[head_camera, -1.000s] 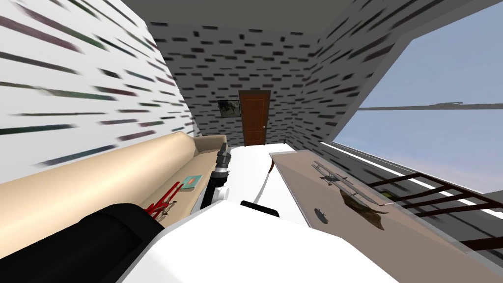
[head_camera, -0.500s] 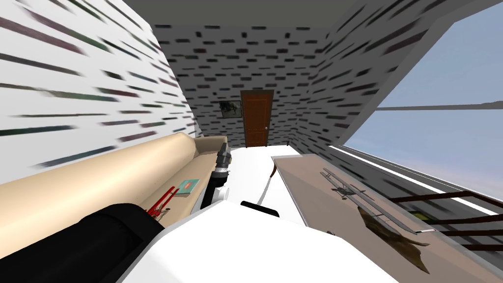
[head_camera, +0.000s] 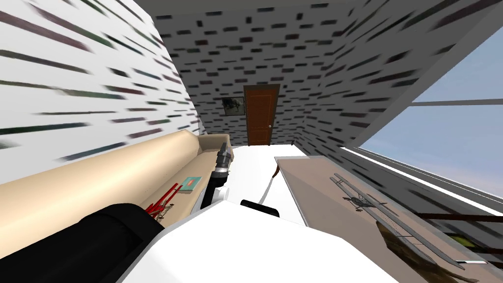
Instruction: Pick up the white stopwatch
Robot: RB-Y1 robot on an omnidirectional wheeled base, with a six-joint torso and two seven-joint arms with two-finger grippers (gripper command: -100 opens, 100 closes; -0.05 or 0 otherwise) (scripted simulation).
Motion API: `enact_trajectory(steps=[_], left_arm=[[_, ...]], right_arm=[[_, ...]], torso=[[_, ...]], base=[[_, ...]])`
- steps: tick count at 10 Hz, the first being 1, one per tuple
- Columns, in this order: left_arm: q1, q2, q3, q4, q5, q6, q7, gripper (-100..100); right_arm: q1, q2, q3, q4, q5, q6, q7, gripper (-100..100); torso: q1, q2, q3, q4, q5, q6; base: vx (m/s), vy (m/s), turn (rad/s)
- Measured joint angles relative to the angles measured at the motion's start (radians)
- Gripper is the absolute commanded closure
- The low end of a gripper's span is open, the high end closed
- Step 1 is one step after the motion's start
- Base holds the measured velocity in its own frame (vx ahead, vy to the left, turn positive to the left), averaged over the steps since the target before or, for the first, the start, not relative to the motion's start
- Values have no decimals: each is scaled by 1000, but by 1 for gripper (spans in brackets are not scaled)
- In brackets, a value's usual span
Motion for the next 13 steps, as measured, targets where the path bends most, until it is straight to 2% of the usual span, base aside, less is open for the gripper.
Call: enact_trajectory(steps=[2, 3, 4, 8, 9, 10, 12, 13], left_arm=[[0, 0, 0, 0, 0, 0, 0, 0], [0, 0, 0, 0, 0, 0, 0, 0], [0, 0, 0, 0, 0, 0, 0, 0], [0, 0, 0, 0, 0, 0, 0, 0], [0, 0, 0, 0, 0, 0, 0, 0], [0, 0, 0, 0, 0, 0, 0, 0], [1, 0, 0, 0, 0, 0, 0, 0], [1, 0, 0, 0, 0, 0, 0, 0]], right_arm=[[-33, 34, -2, 55, -11, 14, -20, -100], [-44, 52, -7, 78, -18, 24, -28, -100], [-46, 53, -7, 80, -19, 26, -30, 100], [-44, 53, -6, 80, -18, 24, -30, 100], [-44, 53, -6, 80, -18, 24, -30, 0], [-44, 53, -6, 80, -19, 25, -30, 100], [-37, 41, -4, 63, -14, 20, -25, 100], [-21, 25, -3, 38, -9, 15, -17, 100]], torso=[[1, 5, 3, 1, 0, 0], [1, 5, 3, 1, 0, 0], [1, 0, 1, 0, 0, 1], [0, -5, -3, 0, -1, 2], [0, -6, -3, -1, -1, 1], [0, -6, -3, -1, -1, 1], [-1, -10, -6, -2, 0, 3], [1, -13, -7, -2, 0, 3]], base=[[-177, -4, 359], [-74, -2, 69], [-13, 0, -16], [-2, 0, 2], [0, 0, 0], [51, -15, -199], [121, 3, -319], [172, 31, -300]])
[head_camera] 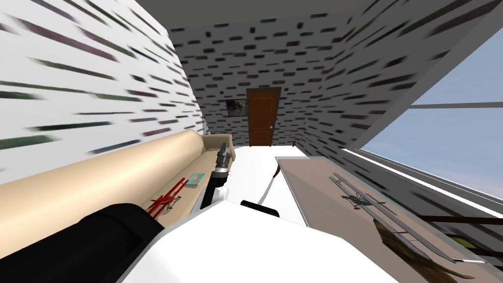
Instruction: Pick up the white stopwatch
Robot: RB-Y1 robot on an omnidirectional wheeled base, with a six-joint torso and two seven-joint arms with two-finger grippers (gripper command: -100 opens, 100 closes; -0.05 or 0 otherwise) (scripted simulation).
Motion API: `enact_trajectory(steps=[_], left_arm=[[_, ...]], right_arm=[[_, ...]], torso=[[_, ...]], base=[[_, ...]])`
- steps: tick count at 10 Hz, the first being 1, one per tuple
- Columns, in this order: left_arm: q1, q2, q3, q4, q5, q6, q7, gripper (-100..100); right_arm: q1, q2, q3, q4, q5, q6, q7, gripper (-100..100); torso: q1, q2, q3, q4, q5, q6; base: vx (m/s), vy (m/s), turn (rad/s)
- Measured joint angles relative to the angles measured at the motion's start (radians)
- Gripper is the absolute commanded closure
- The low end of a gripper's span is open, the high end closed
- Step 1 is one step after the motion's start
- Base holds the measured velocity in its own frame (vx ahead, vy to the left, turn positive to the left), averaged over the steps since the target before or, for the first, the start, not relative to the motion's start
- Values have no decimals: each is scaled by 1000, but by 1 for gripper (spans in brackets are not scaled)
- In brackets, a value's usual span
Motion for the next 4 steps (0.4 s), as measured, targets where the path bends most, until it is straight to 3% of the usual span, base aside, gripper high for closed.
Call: enact_trajectory(steps=[2, 3, 4], left_arm=[[0, 0, 0, 0, 0, 0, 0, 0], [0, 0, 0, 0, 0, 0, 0, 0], [0, 0, 0, 0, 0, 0, 0, 0]], right_arm=[[24, -30, 4, -37, 11, -20, 19, 100], [31, -39, 5, -51, 15, -25, 25, 100], [31, -39, 5, -53, 15, -26, 27, 0]], torso=[[1, -3, -2, 0, 0, -2], [1, -2, -1, 0, 0, -2], [-1, 1, 1, 1, -1, -3]], base=[[143, 21, -213], [56, 16, -32], [10, 4, 7]])
